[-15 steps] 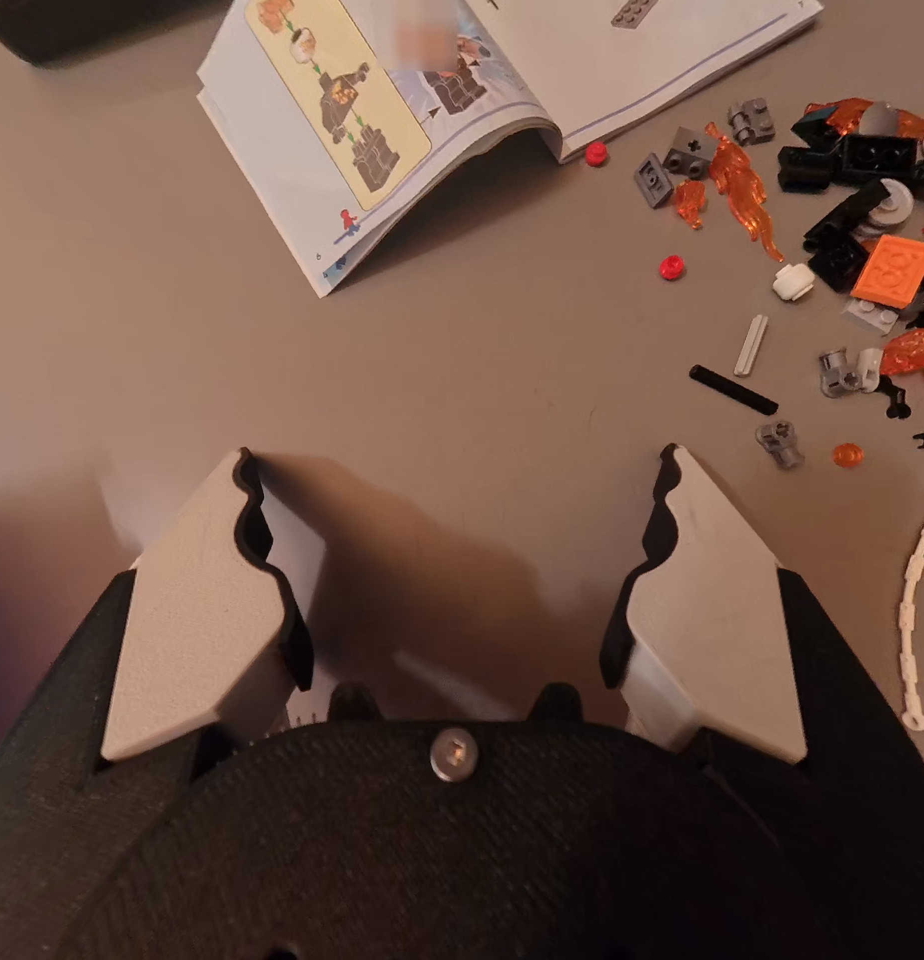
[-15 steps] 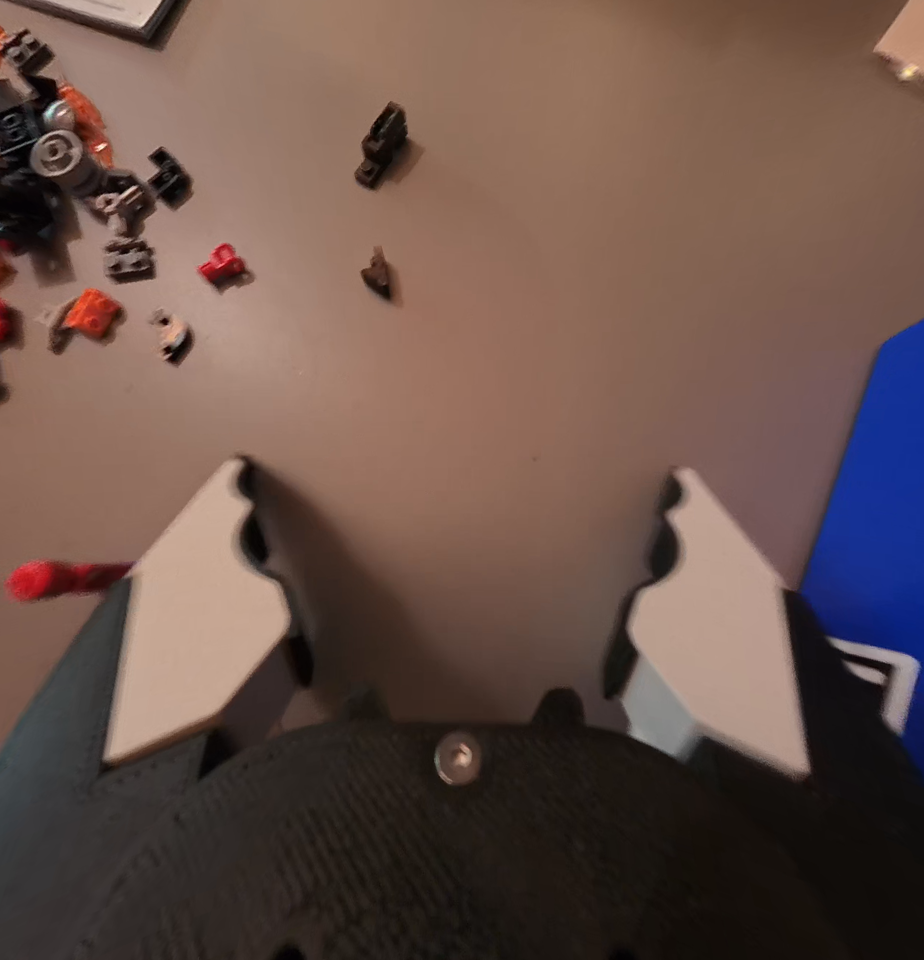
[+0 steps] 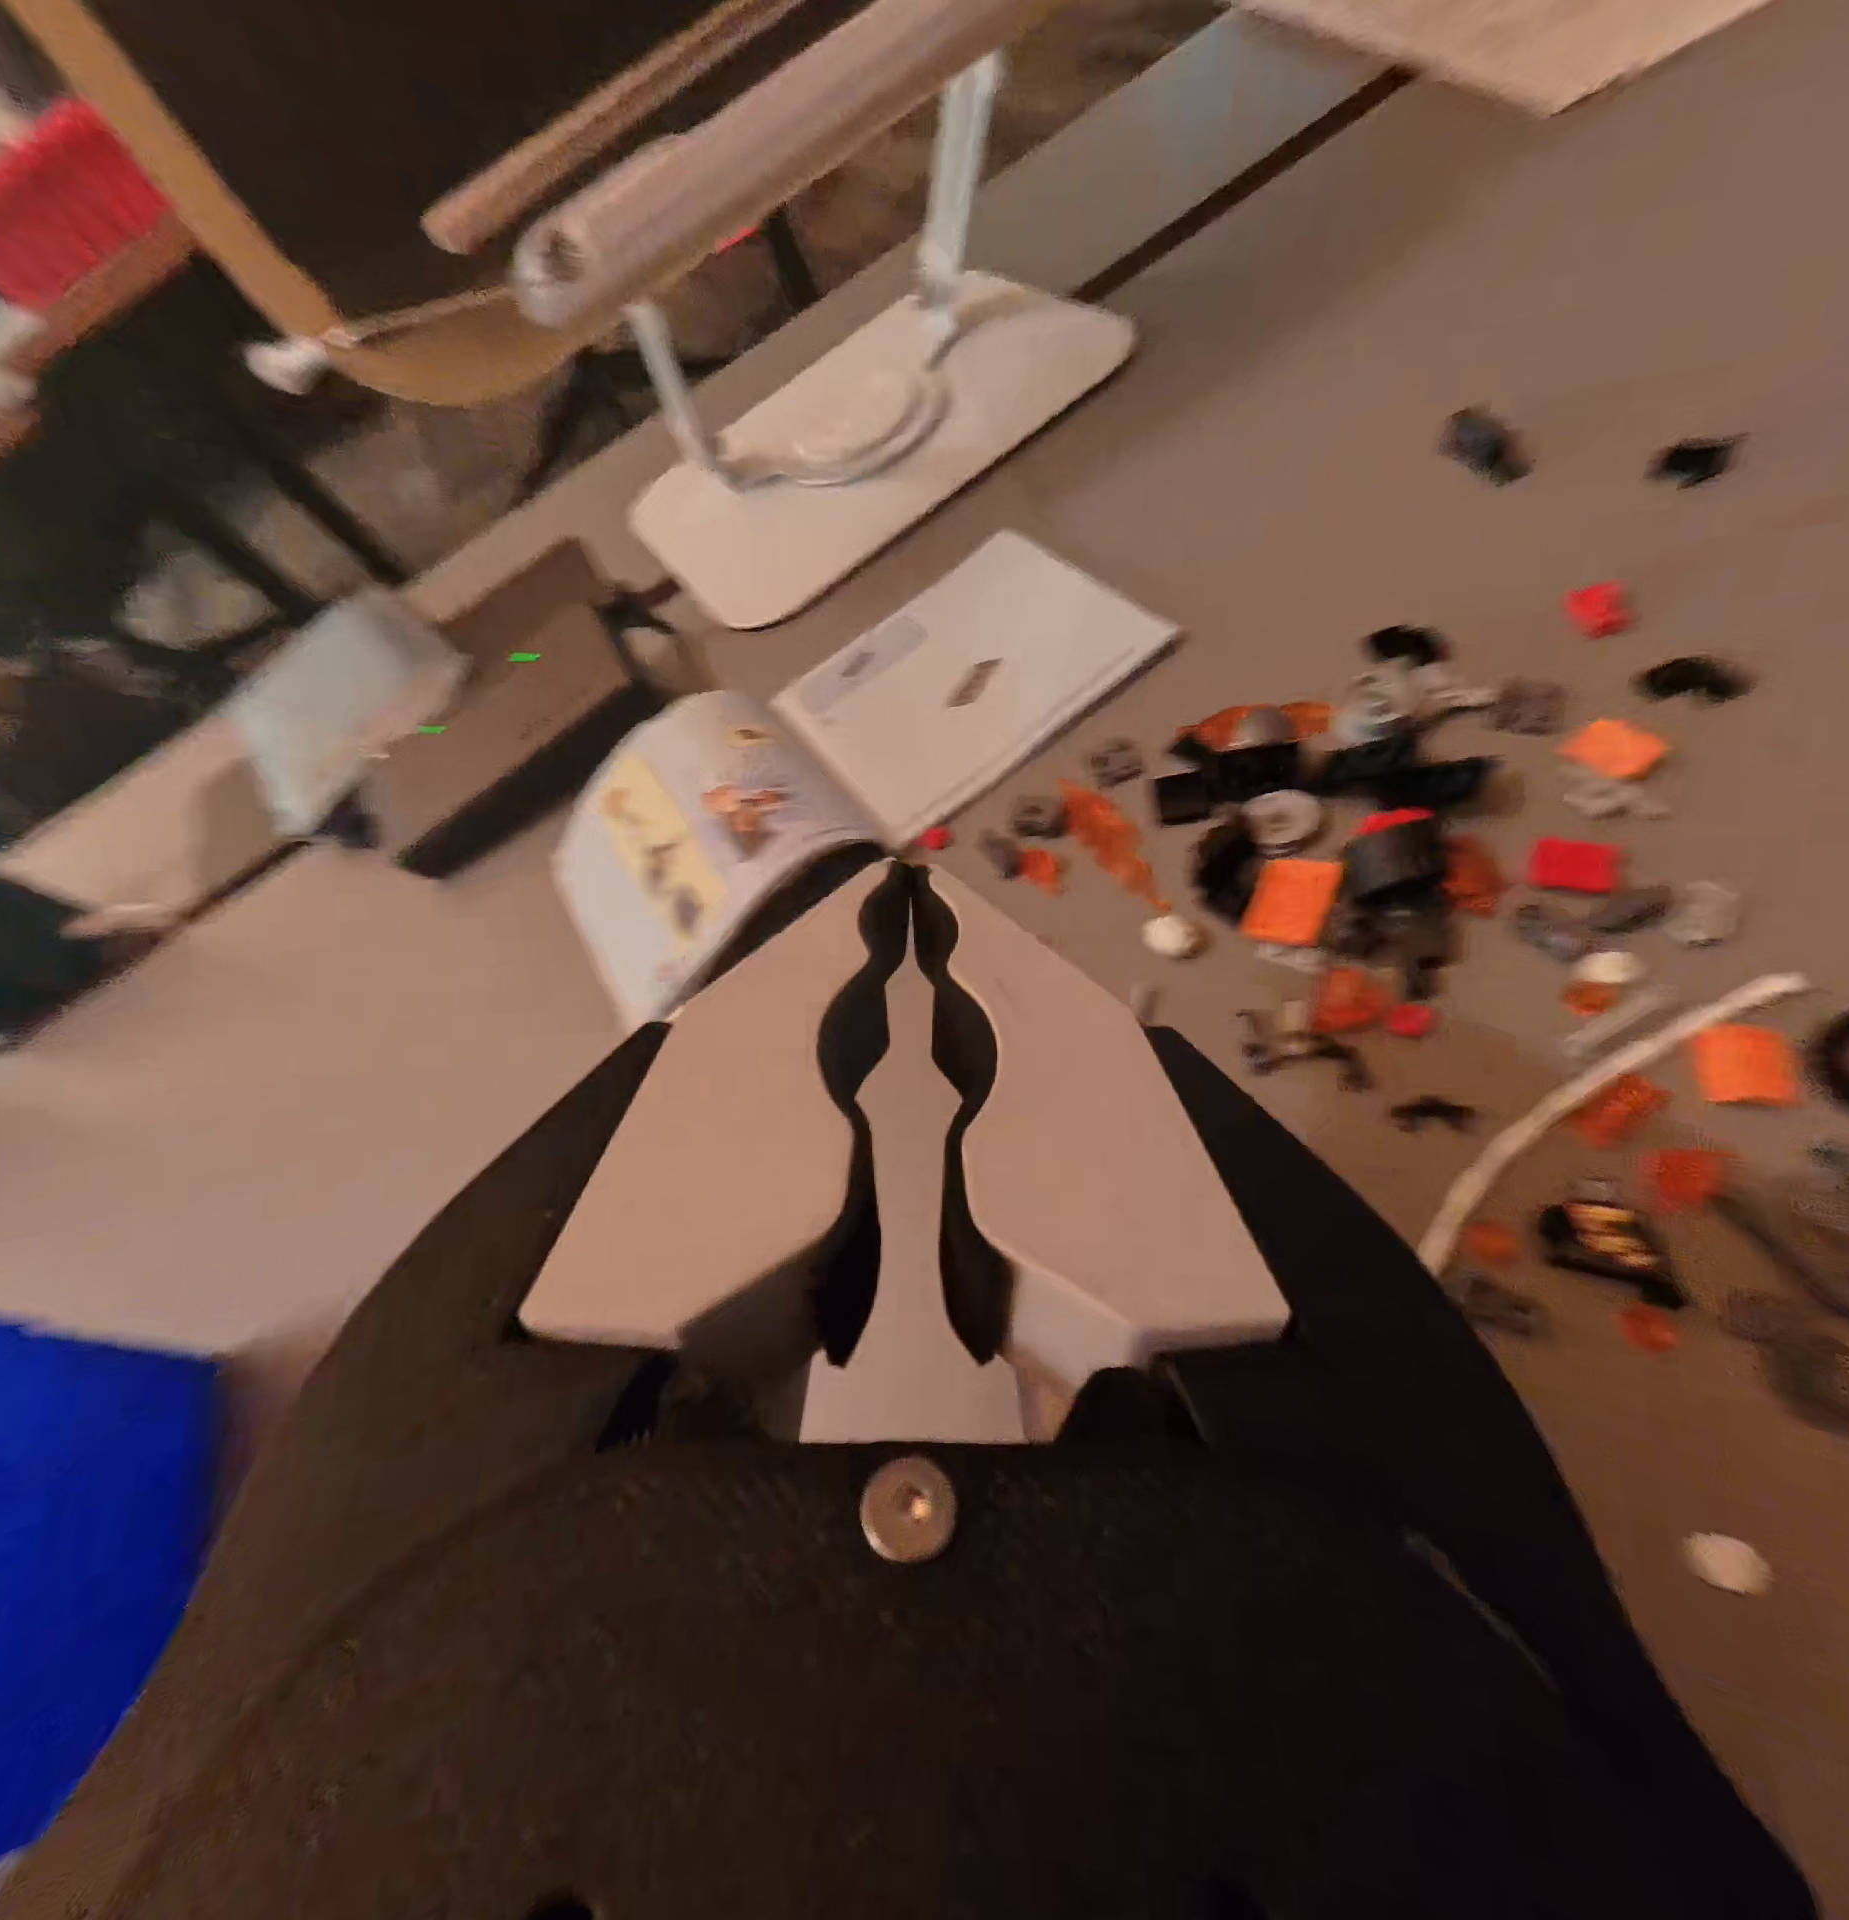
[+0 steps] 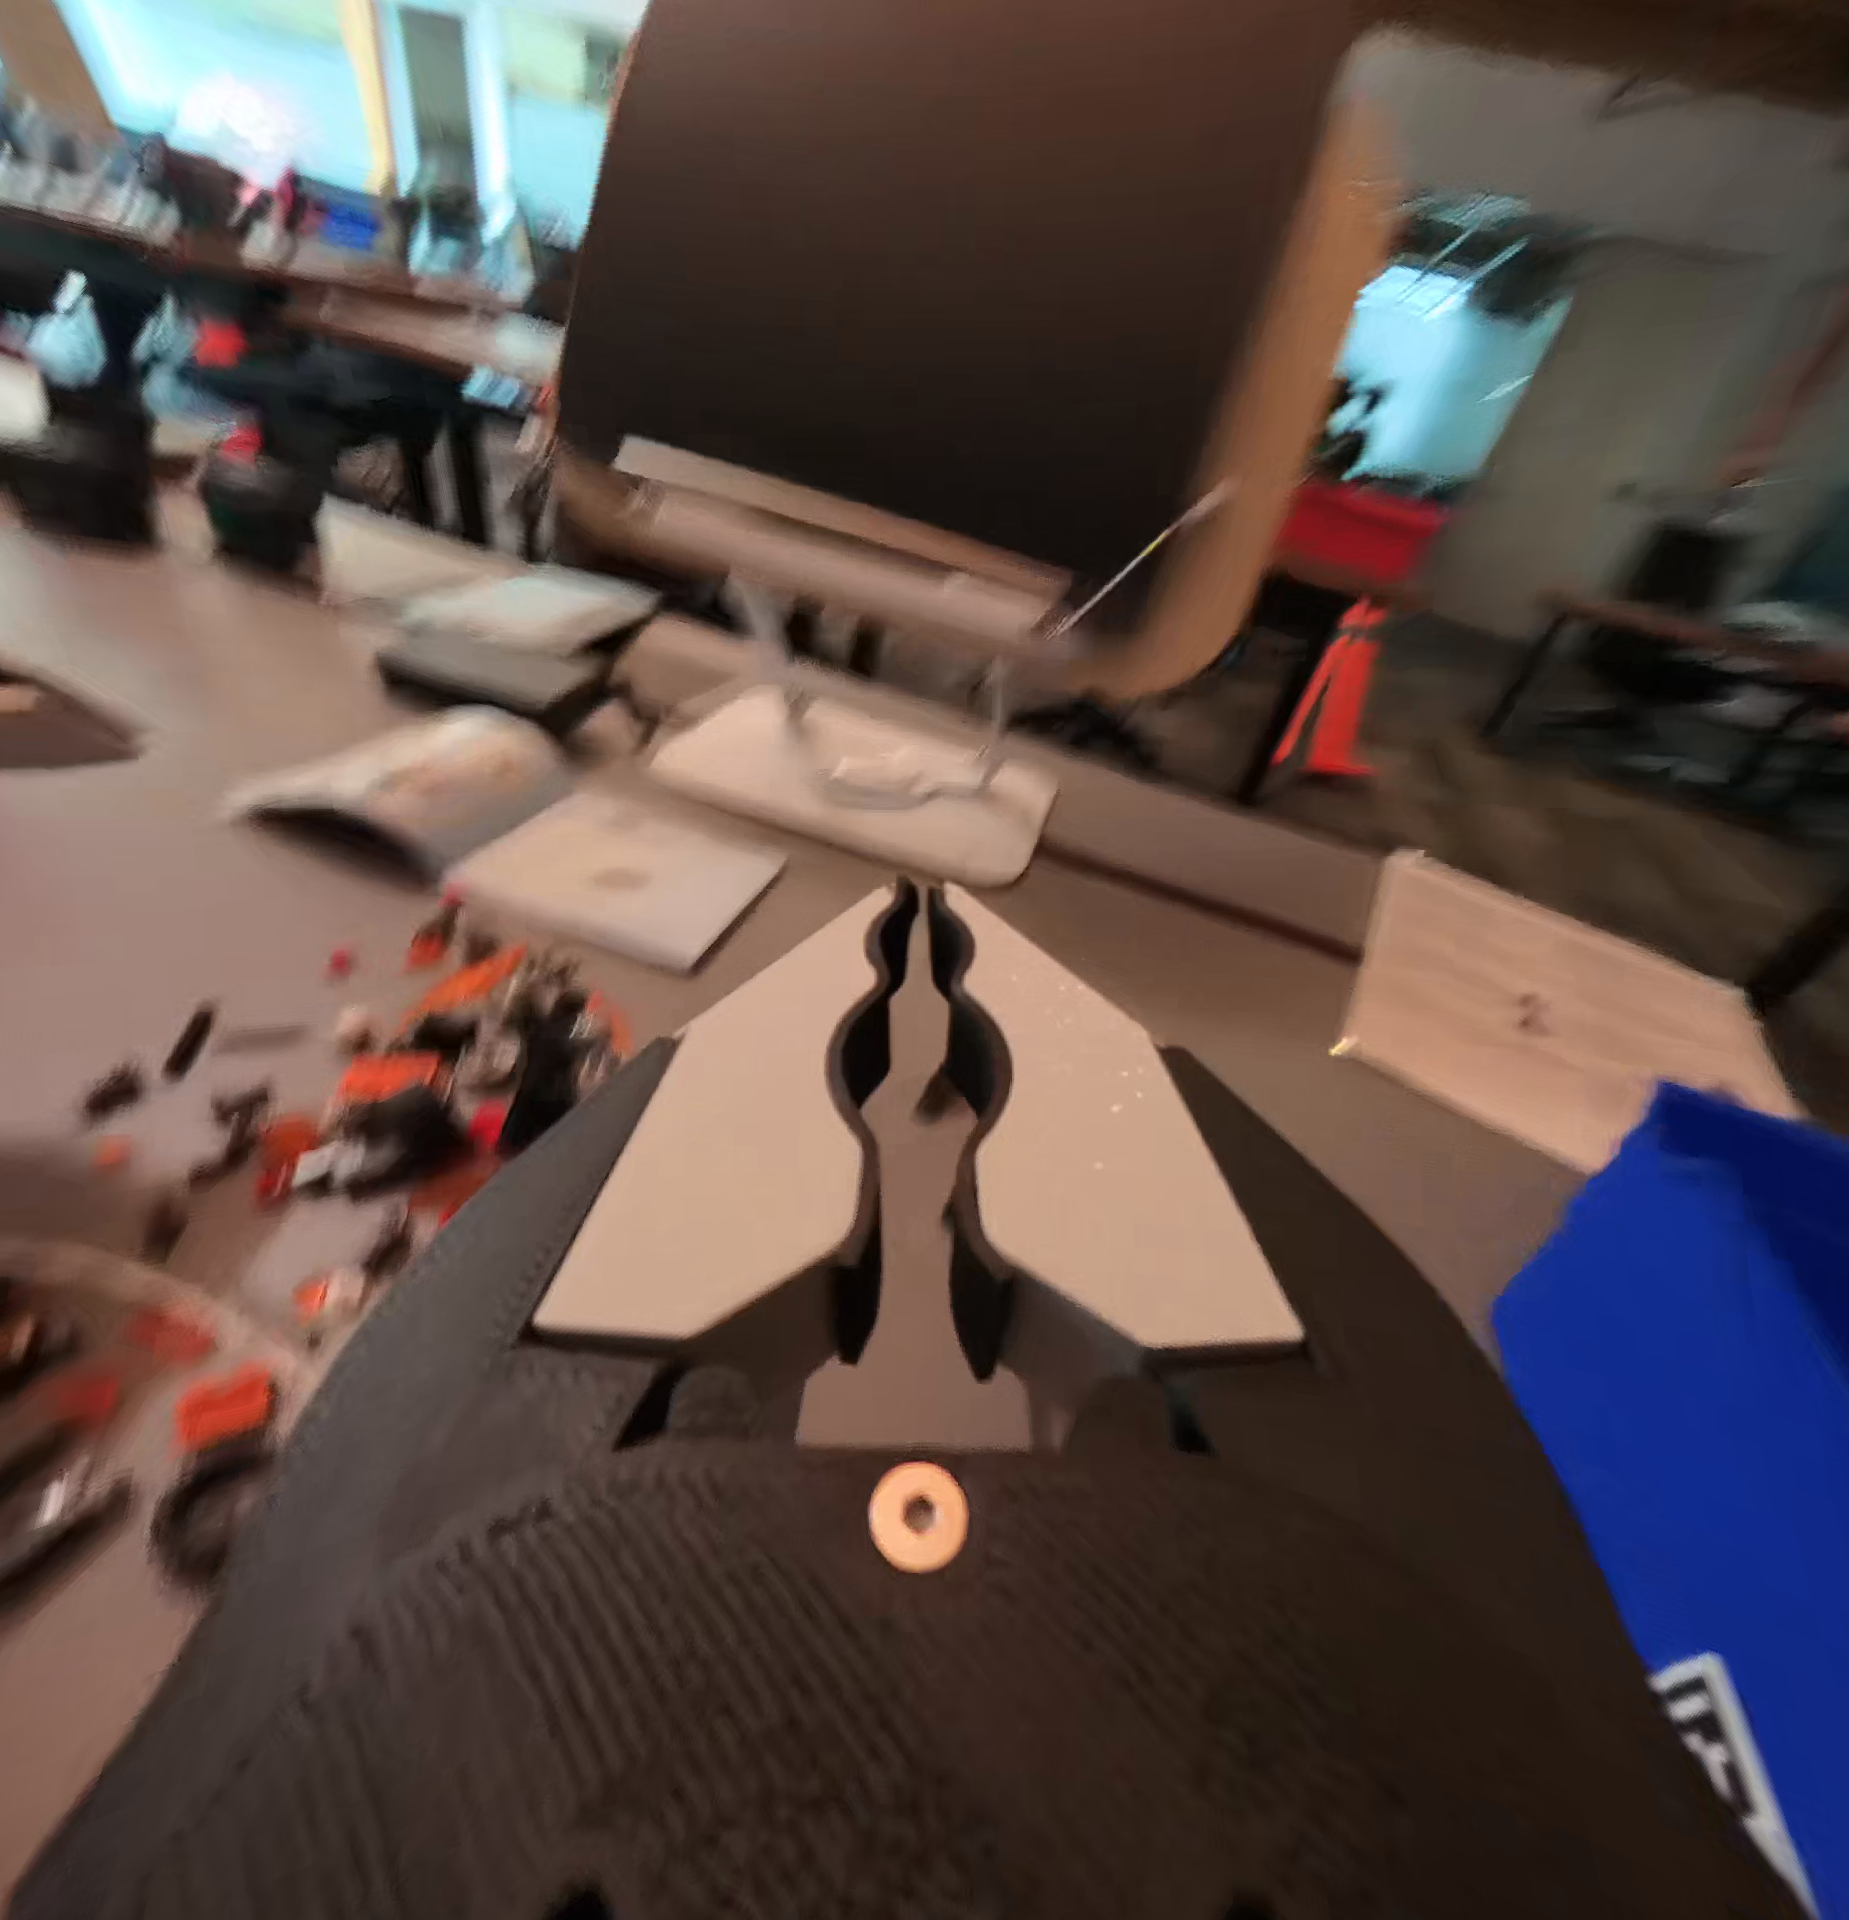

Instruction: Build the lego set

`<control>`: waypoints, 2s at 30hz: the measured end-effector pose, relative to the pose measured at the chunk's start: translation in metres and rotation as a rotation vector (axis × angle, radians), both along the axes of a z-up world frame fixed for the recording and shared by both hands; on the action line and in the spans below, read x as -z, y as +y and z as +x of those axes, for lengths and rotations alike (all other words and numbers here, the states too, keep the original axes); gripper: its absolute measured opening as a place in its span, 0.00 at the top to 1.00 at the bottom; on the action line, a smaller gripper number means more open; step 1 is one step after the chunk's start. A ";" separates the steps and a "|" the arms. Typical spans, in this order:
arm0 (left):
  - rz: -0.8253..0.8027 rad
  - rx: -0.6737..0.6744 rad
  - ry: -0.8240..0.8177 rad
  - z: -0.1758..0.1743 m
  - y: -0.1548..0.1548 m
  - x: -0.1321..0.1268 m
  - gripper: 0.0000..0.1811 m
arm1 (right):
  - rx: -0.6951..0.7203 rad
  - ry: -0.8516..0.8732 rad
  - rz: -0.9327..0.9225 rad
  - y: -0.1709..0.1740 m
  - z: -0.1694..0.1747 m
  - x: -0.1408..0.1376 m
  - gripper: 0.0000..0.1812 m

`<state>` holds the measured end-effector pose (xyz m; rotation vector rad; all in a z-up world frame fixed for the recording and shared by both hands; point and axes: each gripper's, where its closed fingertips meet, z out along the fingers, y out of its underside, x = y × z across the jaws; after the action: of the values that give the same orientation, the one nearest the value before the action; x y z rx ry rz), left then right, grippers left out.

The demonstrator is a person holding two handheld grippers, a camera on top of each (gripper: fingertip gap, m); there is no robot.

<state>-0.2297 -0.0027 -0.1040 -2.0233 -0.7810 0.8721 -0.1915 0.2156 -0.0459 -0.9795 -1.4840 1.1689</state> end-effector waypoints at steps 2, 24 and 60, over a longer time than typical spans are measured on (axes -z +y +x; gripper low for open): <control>0.139 0.081 -0.101 0.009 0.016 0.014 1.00 | -0.027 -0.025 0.002 0.001 0.002 0.015 1.00; 0.336 0.292 -0.157 0.028 0.005 0.019 1.00 | -0.275 -0.194 -0.313 0.001 0.010 0.040 0.96; 0.379 0.467 -0.184 0.054 0.027 0.016 0.97 | -0.646 -0.038 -0.435 -0.045 0.049 -0.003 0.99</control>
<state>-0.1760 0.0247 -0.1201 -1.8446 -0.4904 0.2518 -0.1421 0.1706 -0.0432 -0.8157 -1.6707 2.0082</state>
